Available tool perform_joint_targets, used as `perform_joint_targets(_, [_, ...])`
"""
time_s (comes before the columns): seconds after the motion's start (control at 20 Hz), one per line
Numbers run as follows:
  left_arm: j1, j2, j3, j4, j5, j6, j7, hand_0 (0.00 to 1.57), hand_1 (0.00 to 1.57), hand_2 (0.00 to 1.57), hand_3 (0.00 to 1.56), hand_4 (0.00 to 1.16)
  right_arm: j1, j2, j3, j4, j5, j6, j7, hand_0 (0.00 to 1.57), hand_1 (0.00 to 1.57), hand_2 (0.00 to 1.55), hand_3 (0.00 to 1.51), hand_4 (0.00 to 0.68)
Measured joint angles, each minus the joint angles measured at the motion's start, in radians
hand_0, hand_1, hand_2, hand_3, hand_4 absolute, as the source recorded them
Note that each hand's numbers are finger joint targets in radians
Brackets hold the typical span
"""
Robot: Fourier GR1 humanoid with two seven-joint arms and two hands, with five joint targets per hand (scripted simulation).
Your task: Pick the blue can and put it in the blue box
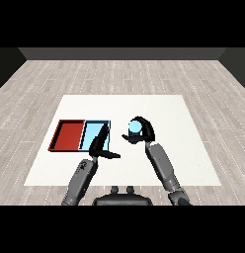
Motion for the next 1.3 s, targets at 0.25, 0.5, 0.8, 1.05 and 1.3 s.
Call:
perform_joint_targets(0.25, [-0.064, 0.000, -0.040, 0.102, 0.001, 0.041, -0.039, 0.00, 0.00, 0.00, 0.00, 0.00, -0.010, 0.003, 0.066, 0.000, -0.006, -0.033, -0.006, 1.43, 1.43, 1.46, 1.43, 0.627])
perform_joint_targets(0.5, [-0.131, 0.000, -0.082, 0.170, 0.031, 0.097, -0.043, 0.00, 0.00, 0.00, 0.00, 0.00, -0.009, 0.004, 0.111, -0.003, -0.009, -0.055, -0.004, 1.43, 1.43, 1.46, 1.43, 0.613])
perform_joint_targets(0.8, [-0.130, 0.000, -0.097, 0.216, 0.050, 0.091, -0.072, 0.00, 0.00, 0.00, 0.00, 0.00, -0.035, 0.004, 0.123, -0.019, -0.011, -0.057, 0.023, 1.44, 1.44, 1.46, 1.42, 0.613])
perform_joint_targets(1.05, [-0.136, 0.000, -0.137, 0.263, 0.080, 0.112, -0.125, 0.00, 0.00, 0.00, 0.00, 0.00, -0.008, 0.004, 0.160, -0.059, 0.003, -0.073, 0.025, 1.43, 1.43, 1.46, 1.42, 0.624])
perform_joint_targets(1.3, [-0.183, 0.000, -0.149, 0.282, 0.105, 0.128, -0.120, 0.00, 0.00, 0.00, 0.00, 0.00, 0.014, 0.004, 0.214, -0.080, 0.000, -0.103, 0.014, 1.46, 1.46, 1.47, 1.42, 0.616])
